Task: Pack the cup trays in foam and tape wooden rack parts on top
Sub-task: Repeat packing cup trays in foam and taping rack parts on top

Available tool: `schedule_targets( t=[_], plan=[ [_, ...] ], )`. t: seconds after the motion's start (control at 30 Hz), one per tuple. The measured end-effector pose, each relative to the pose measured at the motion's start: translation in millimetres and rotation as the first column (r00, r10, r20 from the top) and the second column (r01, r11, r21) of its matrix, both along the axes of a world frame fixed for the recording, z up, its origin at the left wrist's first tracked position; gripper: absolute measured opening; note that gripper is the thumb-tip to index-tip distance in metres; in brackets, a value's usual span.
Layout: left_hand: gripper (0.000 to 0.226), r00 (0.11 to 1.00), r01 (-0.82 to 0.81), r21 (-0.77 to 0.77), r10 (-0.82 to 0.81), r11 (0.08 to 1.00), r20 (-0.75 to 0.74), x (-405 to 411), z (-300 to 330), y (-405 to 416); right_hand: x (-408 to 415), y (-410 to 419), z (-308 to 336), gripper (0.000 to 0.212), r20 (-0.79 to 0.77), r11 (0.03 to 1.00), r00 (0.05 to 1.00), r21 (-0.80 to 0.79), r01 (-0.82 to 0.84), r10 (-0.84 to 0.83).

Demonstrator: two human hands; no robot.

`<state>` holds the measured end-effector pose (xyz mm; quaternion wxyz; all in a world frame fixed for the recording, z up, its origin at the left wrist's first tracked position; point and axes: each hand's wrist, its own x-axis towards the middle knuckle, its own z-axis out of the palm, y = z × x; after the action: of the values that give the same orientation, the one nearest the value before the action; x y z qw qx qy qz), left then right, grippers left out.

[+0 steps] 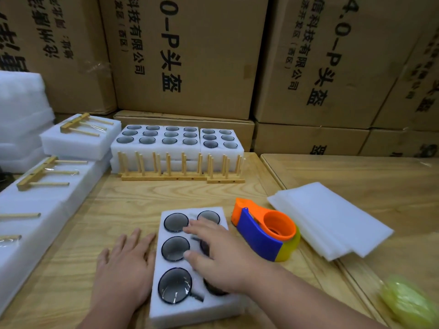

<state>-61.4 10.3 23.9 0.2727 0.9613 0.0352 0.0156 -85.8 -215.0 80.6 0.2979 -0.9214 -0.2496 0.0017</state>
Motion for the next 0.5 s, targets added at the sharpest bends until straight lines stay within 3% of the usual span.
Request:
schedule_targets(
  t=[0.1,0.2,0.3,0.43,0.5],
  plan=[
    [0.054,1.0,0.003,-0.026,-0.003,1.0,-0.006,1.3,2.4,0.2,-10.5,-40.8,24.4,0.032,0.087,0.958,0.981,0.249,0.145,-0.171],
    [0.053,1.0,0.012,-0.021,-0.012,1.0,-0.011,1.0,4.7,-0.3,-4.1,-98.5,46.5,0.015,0.12,0.834,0.886,0.413,0.366,-0.448],
    [0.053,1.0,0.014,-0.005,-0.014,1.0,-0.013,-0.6,6.5,-1.3,14.4,-163.8,58.5,0.024,0.154,0.703,0.728,0.449,0.551,-0.668],
    [0.053,1.0,0.02,0.004,-0.02,1.0,-0.022,-0.3,8.1,-1.6,39.6,-239.3,62.7,0.011,0.099,0.534,0.53,0.288,0.795,-0.842],
    [0.053,0.999,0.024,0.007,-0.024,1.0,-0.022,0.0,8.1,-1.1,47.4,-268.5,58.7,0.034,0.074,0.509,0.505,0.053,0.859,-0.86]
  ],
)
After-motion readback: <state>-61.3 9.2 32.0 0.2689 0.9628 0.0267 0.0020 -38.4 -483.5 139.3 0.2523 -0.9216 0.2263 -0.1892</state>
